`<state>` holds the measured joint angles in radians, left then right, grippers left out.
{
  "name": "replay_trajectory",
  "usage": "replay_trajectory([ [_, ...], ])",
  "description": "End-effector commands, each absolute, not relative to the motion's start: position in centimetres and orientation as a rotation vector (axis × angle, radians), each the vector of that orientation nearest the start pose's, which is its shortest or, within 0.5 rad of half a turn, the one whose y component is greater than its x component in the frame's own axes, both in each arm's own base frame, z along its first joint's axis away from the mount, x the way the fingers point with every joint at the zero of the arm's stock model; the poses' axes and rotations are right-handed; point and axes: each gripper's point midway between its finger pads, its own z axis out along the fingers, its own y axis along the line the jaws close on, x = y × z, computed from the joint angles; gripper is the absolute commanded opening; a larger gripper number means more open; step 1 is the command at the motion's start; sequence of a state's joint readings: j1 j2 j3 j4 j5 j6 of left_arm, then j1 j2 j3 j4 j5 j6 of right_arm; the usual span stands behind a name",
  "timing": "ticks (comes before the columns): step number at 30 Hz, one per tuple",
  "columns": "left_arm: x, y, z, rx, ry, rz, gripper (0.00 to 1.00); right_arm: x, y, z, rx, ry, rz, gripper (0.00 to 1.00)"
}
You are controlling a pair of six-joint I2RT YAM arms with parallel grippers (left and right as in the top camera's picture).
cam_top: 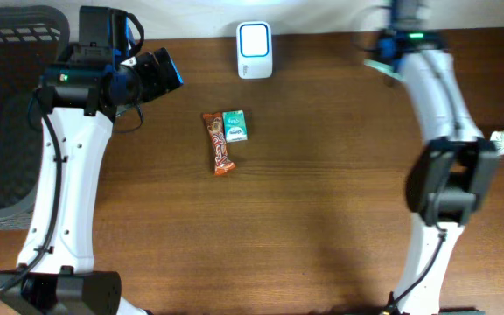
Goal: Scan the item barcode
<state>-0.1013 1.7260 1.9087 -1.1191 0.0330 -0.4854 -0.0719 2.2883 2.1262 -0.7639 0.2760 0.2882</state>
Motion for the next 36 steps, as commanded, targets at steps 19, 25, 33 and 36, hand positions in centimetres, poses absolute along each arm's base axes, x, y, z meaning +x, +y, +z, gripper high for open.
replay_trajectory([
  [19, 43.3, -4.7, 28.4, -0.449, 2.476, -0.269, 0.99, 48.2, -23.4, 17.4, 0.947, 2.414, -0.274, 0.87],
  [25, 43.3, -4.7, 28.4, -0.448, 2.477, -0.268, 0.99, 50.9, -4.8, 21.8, 0.467, 2.496, 0.579, 0.92],
  [33, 43.3, -4.7, 28.4, -0.449, 2.477, -0.269, 0.99, 50.2, 14.0, 14.8, -0.009, 2.727, 0.754, 0.94],
  [36, 43.3, -4.7, 28.4, -0.449, 2.477, -0.269, 0.99, 49.6, 19.3, 11.3, -0.133, 2.776, 0.793, 0.93],
])
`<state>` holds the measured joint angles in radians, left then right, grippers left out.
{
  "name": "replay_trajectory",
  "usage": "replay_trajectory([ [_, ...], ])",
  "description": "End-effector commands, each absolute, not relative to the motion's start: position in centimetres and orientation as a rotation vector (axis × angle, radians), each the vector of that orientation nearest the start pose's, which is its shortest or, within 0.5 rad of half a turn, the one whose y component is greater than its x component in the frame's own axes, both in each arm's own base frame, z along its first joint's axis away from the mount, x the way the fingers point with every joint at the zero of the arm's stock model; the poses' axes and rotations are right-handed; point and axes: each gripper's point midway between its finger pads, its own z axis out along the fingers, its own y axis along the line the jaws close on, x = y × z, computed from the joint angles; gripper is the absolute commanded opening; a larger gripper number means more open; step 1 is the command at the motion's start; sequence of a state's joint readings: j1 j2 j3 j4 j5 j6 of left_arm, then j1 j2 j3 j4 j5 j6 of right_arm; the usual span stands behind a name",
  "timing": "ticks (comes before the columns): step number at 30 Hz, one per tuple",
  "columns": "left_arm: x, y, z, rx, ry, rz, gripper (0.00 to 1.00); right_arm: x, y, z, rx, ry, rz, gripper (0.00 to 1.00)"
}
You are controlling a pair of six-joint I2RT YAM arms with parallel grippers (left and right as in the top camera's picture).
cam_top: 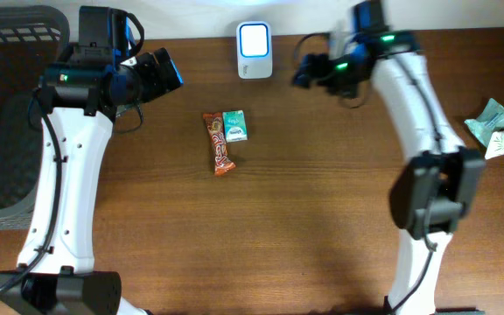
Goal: Scan the item barcode
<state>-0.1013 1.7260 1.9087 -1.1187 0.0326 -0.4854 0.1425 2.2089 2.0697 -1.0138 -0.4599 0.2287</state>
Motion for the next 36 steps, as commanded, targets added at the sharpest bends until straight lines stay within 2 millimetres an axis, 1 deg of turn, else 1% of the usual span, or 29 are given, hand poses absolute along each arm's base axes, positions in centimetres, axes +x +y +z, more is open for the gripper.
replay_trajectory([
  [1, 43.3, -4.7, 28.4, -0.449, 2.476, -0.269, 0.99, 49.3, 20.9, 10.3, -0.174, 2.786, 0.809, 0.92],
  [2, 43.3, -4.7, 28.4, -0.449, 2.476, -0.269, 0.99, 49.0, 22.2, 9.4, -0.206, 2.796, 0.821, 0.89],
  [3, 43.3, -4.7, 28.4, -0.449, 2.477, -0.269, 0.99, 48.4, 24.2, 8.1, -0.257, 2.807, 0.842, 0.87],
  [4, 43.3, -4.7, 28.4, -0.449, 2.476, -0.269, 0.99, 48.0, 25.5, 7.4, -0.293, 2.811, 0.858, 0.86],
  [6, 43.3, -4.7, 28.4, -0.449, 2.476, -0.269, 0.99, 47.3, 27.7, 6.4, -0.348, 2.813, 0.873, 0.81],
  [7, 43.3, -4.7, 28.4, -0.449, 2.477, -0.269, 0.99, 47.1, 28.6, 6.2, -0.357, 2.809, 0.88, 0.8],
  [9, 43.3, -4.7, 28.4, -0.449, 2.477, -0.269, 0.99, 47.1, 29.2, 5.5, -0.324, 2.822, 0.845, 0.8],
  [10, 43.3, -4.7, 28.4, -0.449, 2.477, -0.269, 0.99, 47.4, 29.2, 5.0, -0.271, 2.836, 0.791, 0.79],
  [11, 43.3, -4.7, 28.4, -0.449, 2.477, -0.269, 0.99, 47.7, 28.9, 4.0, -0.214, 2.853, 0.722, 0.79],
  [13, 43.3, -4.7, 28.4, -0.449, 2.477, -0.269, 0.99, 47.9, 28.9, 2.9, -0.206, 2.859, 0.697, 0.78],
  [14, 43.3, -4.7, 28.4, -0.449, 2.477, -0.268, 0.99, 47.9, 28.9, 2.5, -0.204, 2.865, 0.695, 0.75],
  [16, 43.3, -4.7, 28.4, -0.449, 2.477, -0.269, 0.99, 47.7, 28.8, 1.5, -0.2, 2.884, 0.691, 0.63],
  [17, 43.3, -4.7, 28.4, -0.449, 2.477, -0.269, 0.99, 47.6, 28.9, 1.3, -0.202, 2.891, 0.695, 0.59],
  [18, 43.3, -4.7, 28.4, -0.449, 2.477, -0.269, 0.99, 47.5, 28.9, 1.1, -0.202, 2.896, 0.697, 0.51],
  [19, 43.3, -4.7, 28.4, -0.449, 2.477, -0.269, 0.99, 47.4, 28.9, 1.0, -0.201, 2.901, 0.695, 0.38],
  [20, 43.3, -4.7, 28.4, -0.449, 2.477, -0.269, 0.99, 47.3, 28.8, 1.0, -0.201, 2.905, 0.693, 0.22],
  [21, 43.3, -4.7, 28.4, -0.449, 2.476, -0.269, 0.99, 47.2, 28.7, 1.1, -0.198, 2.911, 0.693, 0.09],
  [22, 43.3, -4.7, 28.4, -0.449, 2.477, -0.268, 0.99, 47.1, 28.4, 1.1, -0.189, 2.922, 0.688, 0.04],
  [25, 43.3, -4.7, 28.4, -0.449, 2.477, -0.269, 0.99, 46.2, 25.9, 2.4, -0.15, 2.984, 0.658, 0.04],
  [26, 43.3, -4.7, 28.4, -0.449, 2.477, -0.268, 0.99, 46.1, 24.7, 3.0, -0.146, 3.003, 0.646, 0.04],
  [27, 43.3, -4.7, 28.4, -0.449, 2.477, -0.269, 0.99, 45.8, 23.2, 3.7, -0.176, 3.024, 0.63, 0.04],
  [28, 43.3, -4.7, 28.4, -0.449, 2.477, -0.269, 0.99, 45.4, 21.2, 4.3, -0.25, 3.043, 0.619, 0.04],
  [31, 43.3, -4.7, 28.4, -0.449, 2.477, -0.269, 0.99, 45.1, 18.8, 4.2, -0.222, 3.085, 0.602, 0.04],
  [32, 43.3, -4.7, 28.4, -0.448, 2.477, -0.268, 0.99, 45.0, 17.8, 4.1, -0.204, 3.103, 0.578, 0.11],
  [33, 43.3, -4.7, 28.4, -0.449, 2.477, -0.269, 0.99, 45.0, 17.2, 3.9, -0.195, 3.112, 0.548, 0.19],
  [35, 43.3, -4.7, 28.4, -0.449, 2.477, -0.269, 0.99, 45.0, 16.8, 3.8, -0.189, 3.116, 0.523, 0.45],
  [36, 43.3, -4.7, 28.4, -0.449, 2.477, -0.269, 0.99, 45.1, 16.9, 3.8, -0.189, 3.115, 0.523, 0.56],
])
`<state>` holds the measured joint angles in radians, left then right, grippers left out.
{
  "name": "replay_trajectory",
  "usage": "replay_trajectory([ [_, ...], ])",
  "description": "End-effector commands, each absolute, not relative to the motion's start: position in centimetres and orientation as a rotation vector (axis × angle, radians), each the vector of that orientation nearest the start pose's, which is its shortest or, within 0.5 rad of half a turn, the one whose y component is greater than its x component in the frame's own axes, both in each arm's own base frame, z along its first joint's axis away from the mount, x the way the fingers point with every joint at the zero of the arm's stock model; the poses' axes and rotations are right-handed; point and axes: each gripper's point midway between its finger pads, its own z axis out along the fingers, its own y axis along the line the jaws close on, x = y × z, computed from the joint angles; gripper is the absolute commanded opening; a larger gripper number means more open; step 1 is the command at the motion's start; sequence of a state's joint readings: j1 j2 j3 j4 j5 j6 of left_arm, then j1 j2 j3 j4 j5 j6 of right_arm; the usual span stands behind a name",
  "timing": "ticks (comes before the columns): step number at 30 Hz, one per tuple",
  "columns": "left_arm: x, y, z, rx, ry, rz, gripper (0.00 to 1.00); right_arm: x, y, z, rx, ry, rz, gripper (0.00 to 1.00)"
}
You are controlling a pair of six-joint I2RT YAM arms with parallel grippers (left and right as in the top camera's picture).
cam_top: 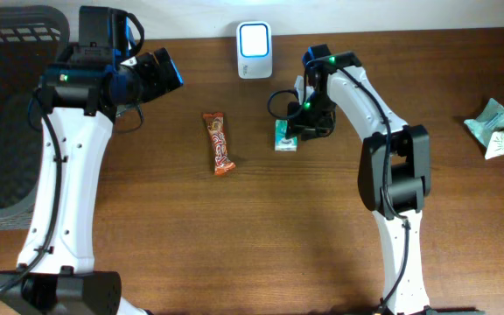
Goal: Scan the item barcode
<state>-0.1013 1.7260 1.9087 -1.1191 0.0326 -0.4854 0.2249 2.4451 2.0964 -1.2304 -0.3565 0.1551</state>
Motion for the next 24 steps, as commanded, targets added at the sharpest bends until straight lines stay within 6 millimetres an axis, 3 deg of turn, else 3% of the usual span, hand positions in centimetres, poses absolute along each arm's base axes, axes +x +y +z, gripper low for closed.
replay_trajectory([
  [1, 43.3, -4.7, 28.4, -0.449, 2.477, -0.269, 0.99, 45.1, 16.9, 3.9, -0.19, 3.111, 0.524, 0.61],
  [6, 43.3, -4.7, 28.4, -0.449, 2.477, -0.268, 0.99, 45.3, 16.9, 3.3, -0.213, 3.106, 0.52, 0.62],
  [9, 43.3, -4.7, 28.4, -0.449, 2.477, -0.269, 0.99, 45.0, 17.4, 2.5, -0.211, 3.121, 0.572, 0.54],
  [15, 43.3, -4.7, 28.4, -0.449, 2.477, -0.268, 0.99, 45.1, 18.3, 1.7, -0.23, 3.1, 0.609, 0.07],
  [16, 43.3, -4.7, 28.4, -0.449, 2.477, -0.269, 0.99, 45.4, 18.3, 1.9, -0.232, 3.091, 0.609, 0.04],
  [20, 43.3, -4.7, 28.4, -0.449, 2.477, -0.269, 0.99, 47.8, 19.0, 4.8, -0.254, 2.988, 0.615, 0.04],
  [23, 43.3, -4.7, 28.4, -0.449, 2.477, -0.268, 0.99, 51.8, 19.4, 9.9, -0.282, 2.802, 0.577, 0.04],
  [24, 43.3, -4.7, 28.4, -0.449, 2.477, -0.269, 0.99, 53.9, 19.3, 12.3, -0.285, 2.701, 0.515, 0.04],
])
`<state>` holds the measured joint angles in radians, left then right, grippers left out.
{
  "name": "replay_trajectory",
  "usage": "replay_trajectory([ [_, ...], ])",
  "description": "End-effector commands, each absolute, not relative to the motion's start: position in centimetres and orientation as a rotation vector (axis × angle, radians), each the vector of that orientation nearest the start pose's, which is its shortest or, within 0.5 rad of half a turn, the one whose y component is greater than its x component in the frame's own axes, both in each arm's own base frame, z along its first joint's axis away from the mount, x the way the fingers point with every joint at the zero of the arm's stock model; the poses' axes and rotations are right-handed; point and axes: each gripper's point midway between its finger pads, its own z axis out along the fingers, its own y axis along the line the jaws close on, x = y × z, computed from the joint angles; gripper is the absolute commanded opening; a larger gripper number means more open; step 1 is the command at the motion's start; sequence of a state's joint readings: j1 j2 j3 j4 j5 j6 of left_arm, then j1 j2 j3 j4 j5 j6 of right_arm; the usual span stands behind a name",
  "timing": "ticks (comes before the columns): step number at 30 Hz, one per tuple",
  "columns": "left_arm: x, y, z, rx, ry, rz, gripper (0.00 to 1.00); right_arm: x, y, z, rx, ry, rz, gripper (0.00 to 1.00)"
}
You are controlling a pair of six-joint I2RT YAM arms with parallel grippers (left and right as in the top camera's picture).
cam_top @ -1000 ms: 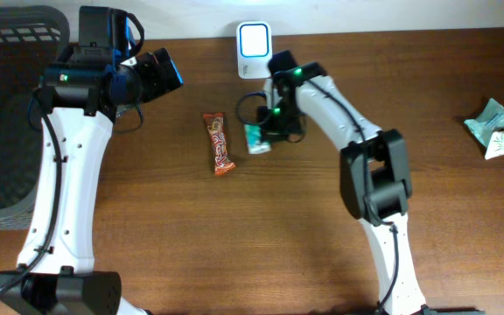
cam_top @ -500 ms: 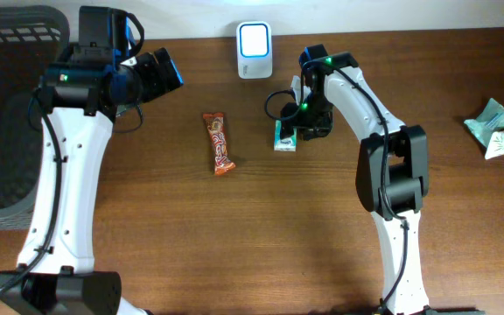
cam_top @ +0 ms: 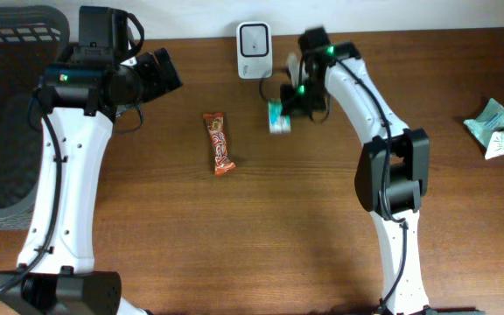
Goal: Scan the item barcode
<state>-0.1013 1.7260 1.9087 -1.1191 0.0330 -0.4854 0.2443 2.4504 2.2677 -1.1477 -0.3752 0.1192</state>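
Note:
A small green pack (cam_top: 278, 115), blurred, is held by my right gripper (cam_top: 285, 107), which is shut on it just right of and in front of the white scanner (cam_top: 254, 39). The scanner stands at the table's back edge, and its screen looks grey. My left gripper (cam_top: 163, 72) hangs at the back left, far from the pack, with nothing in it. Whether its fingers are parted does not show from above.
A brown-red snack bar (cam_top: 220, 143) lies on the table left of the pack. A dark mesh basket (cam_top: 7, 105) fills the left edge. Pale green and white packets (cam_top: 499, 131) lie at the right edge.
The green pack was lower on the table under my right gripper. Now it is nearer the scanner, held by the gripper. The scanner's screen was bright and now looks grey. The left arm is unchanged.
The green pack first lay beside the snack bar while my right gripper was at the far back right. The gripper then stood right of the scanner. After that the pack was away from the bar, under the gripper, and now it is held by the scanner.

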Motion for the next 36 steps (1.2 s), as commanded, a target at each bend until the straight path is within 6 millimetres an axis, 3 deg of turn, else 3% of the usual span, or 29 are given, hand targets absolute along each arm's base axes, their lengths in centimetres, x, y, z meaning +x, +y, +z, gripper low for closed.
replay_trajectory([
  [1, 43.3, -4.7, 28.4, -0.449, 2.476, -0.269, 0.99, 55.9, 19.0, 14.4, -0.277, 2.606, 0.447, 0.04],
  [5, 43.3, -4.7, 28.4, -0.449, 2.476, -0.269, 0.99, 63.3, 16.6, 21.8, -0.16, 2.221, 0.126, 0.04],
  [7, 43.3, -4.7, 28.4, -0.449, 2.477, -0.269, 0.99, 65.2, 16.6, 23.1, -0.228, 2.097, -0.003, 0.04],
  [9, 43.3, -4.7, 28.4, -0.449, 2.477, -0.268, 0.99, 66.1, 17.3, 23.0, -0.347, 2.031, -0.102, 0.04],
  [14, 43.3, -4.7, 28.4, -0.449, 2.476, -0.269, 0.99, 66.7, 20.0, 19.1, -0.607, 1.989, -0.293, 0.04],
  [17, 43.3, -4.7, 28.4, -0.449, 2.477, -0.269, 0.99, 66.0, 22.3, 19.0, -0.651, 1.976, -0.277, 0.04],
  [20, 43.3, -4.7, 28.4, -0.449, 2.477, -0.269, 0.99, 65.7, 22.2, 18.9, -0.647, 1.985, -0.325, 0.04],
  [24, 43.3, -4.7, 28.4, -0.449, 2.477, -0.269, 0.99, 66.0, 16.2, 19.8, -0.289, 2.064, -0.396, 0.04],
  [25, 43.3, -4.7, 28.4, -0.449, 2.476, -0.269, 0.99, 65.9, 12.0, 20.3, -0.132, 2.109, -0.388, 0.04],
  [27, 43.3, -4.7, 28.4, -0.449, 2.477, -0.269, 0.99, 65.4, 6.6, 20.6, 0.056, 2.152, -0.389, 0.04],
  [29, 43.3, -4.7, 28.4, -0.449, 2.476, -0.269, 0.99, 64.0, -1.2, 20.2, 0.283, 2.214, -0.42, 0.04],
  [30, 43.3, -4.7, 28.4, -0.449, 2.477, -0.269, 0.99, 63.2, -4.2, 19.7, 0.363, 2.239, -0.441, 0.04],
  [33, 43.3, -4.7, 28.4, -0.449, 2.476, -0.269, 0.99, 58.3, -15.3, 16.9, 0.583, 2.381, -0.573, 0.04],
  [36, 43.3, -4.7, 28.4, -0.449, 2.477, -0.269, 0.99, 54.3, -22.3, 15.8, 0.737, 2.443, -0.647, 0.04],
])
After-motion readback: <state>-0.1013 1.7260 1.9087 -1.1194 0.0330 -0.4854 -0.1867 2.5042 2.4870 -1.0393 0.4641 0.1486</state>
